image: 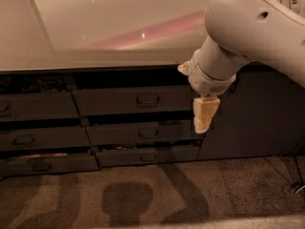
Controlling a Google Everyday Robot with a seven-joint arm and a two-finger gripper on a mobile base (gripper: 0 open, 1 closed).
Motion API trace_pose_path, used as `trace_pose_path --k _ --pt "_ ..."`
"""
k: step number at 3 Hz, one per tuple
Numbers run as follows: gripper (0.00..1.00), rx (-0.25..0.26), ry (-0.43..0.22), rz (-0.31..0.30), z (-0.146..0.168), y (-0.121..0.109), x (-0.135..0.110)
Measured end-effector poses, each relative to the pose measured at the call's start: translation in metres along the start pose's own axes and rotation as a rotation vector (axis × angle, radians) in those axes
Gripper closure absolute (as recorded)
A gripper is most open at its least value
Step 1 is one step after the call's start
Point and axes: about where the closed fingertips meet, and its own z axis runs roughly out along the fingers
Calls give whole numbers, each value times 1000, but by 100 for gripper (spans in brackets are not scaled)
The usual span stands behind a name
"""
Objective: Open top drawer
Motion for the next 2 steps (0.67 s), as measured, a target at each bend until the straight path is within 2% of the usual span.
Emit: trace_pose_path --k 1,2 --pt "0 0 21 5 0 0 2" --pt "0 -5 88 70 21 -29 36"
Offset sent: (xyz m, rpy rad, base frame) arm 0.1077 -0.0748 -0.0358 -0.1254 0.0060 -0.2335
